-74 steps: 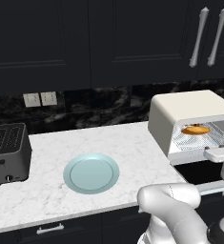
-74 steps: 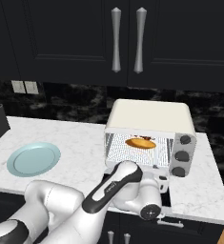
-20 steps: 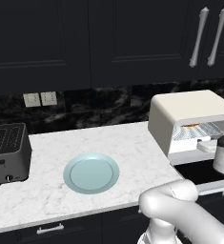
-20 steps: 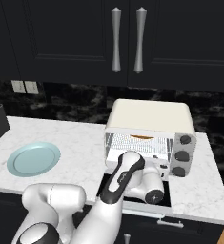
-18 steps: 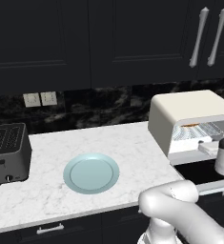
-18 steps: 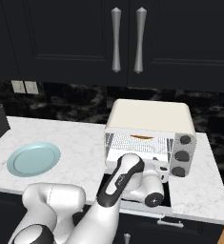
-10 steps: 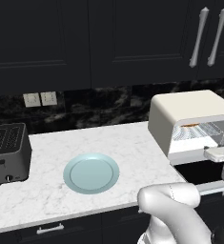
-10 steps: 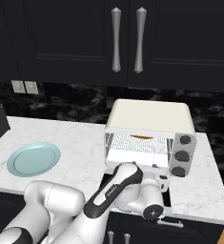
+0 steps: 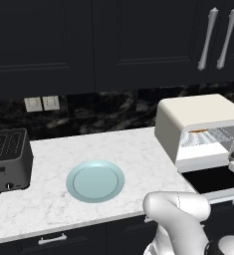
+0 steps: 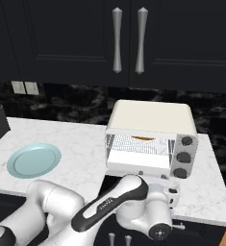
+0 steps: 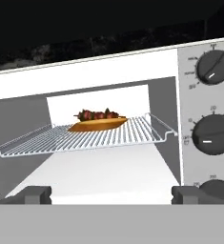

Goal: Pick up the kebab skewer and baguette bread, and place them inside the toaster oven. Close the toaster oven door and start by setting the timer.

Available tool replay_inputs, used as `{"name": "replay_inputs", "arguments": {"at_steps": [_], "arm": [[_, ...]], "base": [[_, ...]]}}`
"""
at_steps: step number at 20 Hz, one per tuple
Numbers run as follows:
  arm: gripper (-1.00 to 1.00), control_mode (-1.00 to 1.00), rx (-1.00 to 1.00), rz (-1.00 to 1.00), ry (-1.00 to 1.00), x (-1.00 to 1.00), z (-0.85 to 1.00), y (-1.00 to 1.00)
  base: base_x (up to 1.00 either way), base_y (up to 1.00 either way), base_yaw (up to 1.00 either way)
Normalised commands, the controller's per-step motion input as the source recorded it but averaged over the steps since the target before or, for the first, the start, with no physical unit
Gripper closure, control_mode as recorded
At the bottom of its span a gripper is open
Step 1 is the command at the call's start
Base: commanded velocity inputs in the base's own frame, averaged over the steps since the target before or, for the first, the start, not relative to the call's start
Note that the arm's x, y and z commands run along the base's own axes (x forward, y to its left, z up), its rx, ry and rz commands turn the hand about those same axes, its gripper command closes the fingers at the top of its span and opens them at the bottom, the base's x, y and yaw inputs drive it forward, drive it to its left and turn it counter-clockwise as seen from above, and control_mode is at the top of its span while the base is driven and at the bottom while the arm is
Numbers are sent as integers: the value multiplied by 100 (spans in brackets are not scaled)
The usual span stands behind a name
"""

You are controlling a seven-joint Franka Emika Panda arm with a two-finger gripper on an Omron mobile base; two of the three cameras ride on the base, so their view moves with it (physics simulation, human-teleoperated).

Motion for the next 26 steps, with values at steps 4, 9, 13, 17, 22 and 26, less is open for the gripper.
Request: {"name": "replay_inputs", "arguments": {"at_steps": [4,9,13,17,22,26], "arm": [[-100,-100,0,0,0,-68,0,-52],[-100,-100,0,0,0,-54,-8,-43],[-100,-100,-4,0,0,-51,-30,-18],[-100,-100,-3,0,0,-49,-44,-14],[-100,-100,0,5,0,-11,-47,-1],[-100,-100,0,5,0,-3,-42,0]], "base": [[0,0,0],[0,0,0],[0,0,0],[0,0,0],[0,0,0],[0,0,0]]}}
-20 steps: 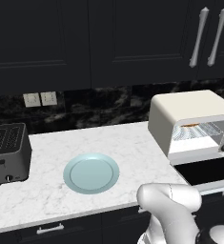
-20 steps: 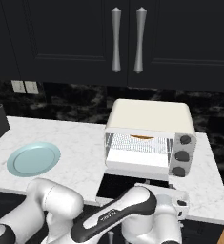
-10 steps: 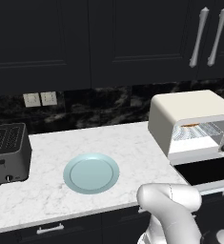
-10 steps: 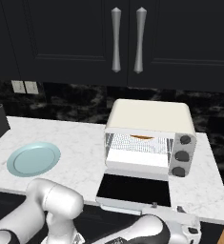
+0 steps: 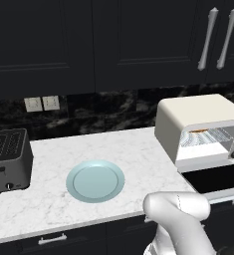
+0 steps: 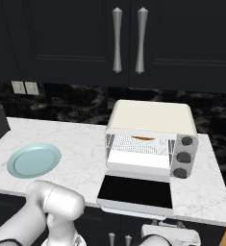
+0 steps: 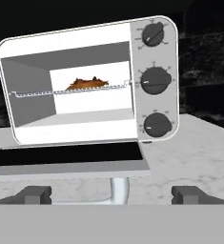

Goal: Pick up the kebab skewer and baguette bread, and place them inside the toaster oven. Close the toaster oven door and start by setting the timer.

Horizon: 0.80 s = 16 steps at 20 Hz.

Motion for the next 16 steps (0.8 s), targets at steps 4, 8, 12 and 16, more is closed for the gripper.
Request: {"name": "replay_inputs", "arguments": {"at_steps": [4,8,12,16], "arm": [[-100,-100,0,5,0,-1,-37,0],[-100,-100,-1,0,0,0,-25,0],[-100,-100,0,0,-2,3,-19,0],[-100,-100,0,0,-2,15,-15,0]], "base": [[0,0,0],[0,0,0],[0,0,0],[0,0,0]]}}
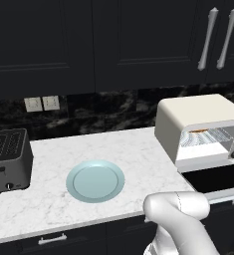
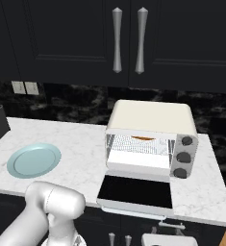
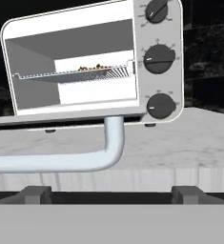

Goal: Pick up the kebab skewer and baguette bread, and place them inside the toaster oven. Close the toaster oven door and start by setting the timer.

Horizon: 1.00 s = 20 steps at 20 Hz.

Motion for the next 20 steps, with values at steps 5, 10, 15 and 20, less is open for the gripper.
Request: {"name": "replay_inputs", "arguments": {"at_steps": [5,10,15,20], "arm": [[-100,-100,0,0,-1,16,-4,0],[-100,-100,0,0,-2,13,0,0],[-100,-100,0,0,-2,12,-1,0],[-100,-100,0,0,-1,12,-21,17]], "base": [[0,0,0],[0,0,0],[0,0,0],[0,0,0]]}}
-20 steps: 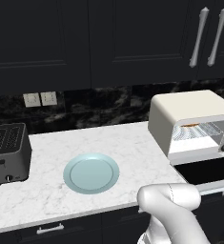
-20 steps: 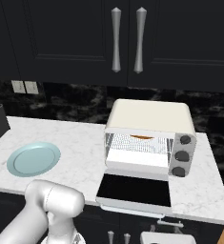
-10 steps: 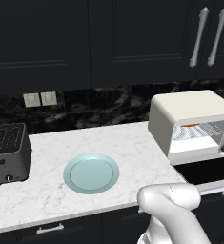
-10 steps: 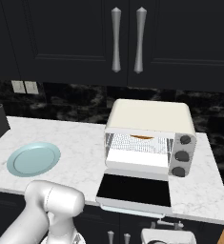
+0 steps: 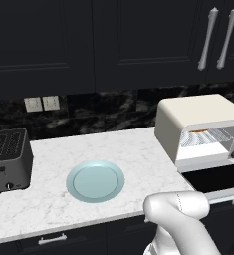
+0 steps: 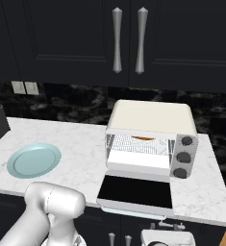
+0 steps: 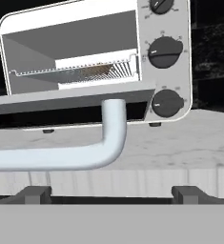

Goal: Pick up the kebab skewer and baguette bread, and place them inside the toaster oven. Close the toaster oven door and start by setting the timer.

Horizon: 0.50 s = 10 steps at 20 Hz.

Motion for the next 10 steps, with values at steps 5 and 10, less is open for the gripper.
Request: {"name": "replay_inputs", "arguments": {"at_steps": [5,10], "arm": [[-100,-100,-1,0,0,16,-18,30],[-100,-100,0,-2,0,22,0,19]], "base": [[0,0,0],[0,0,0]]}}
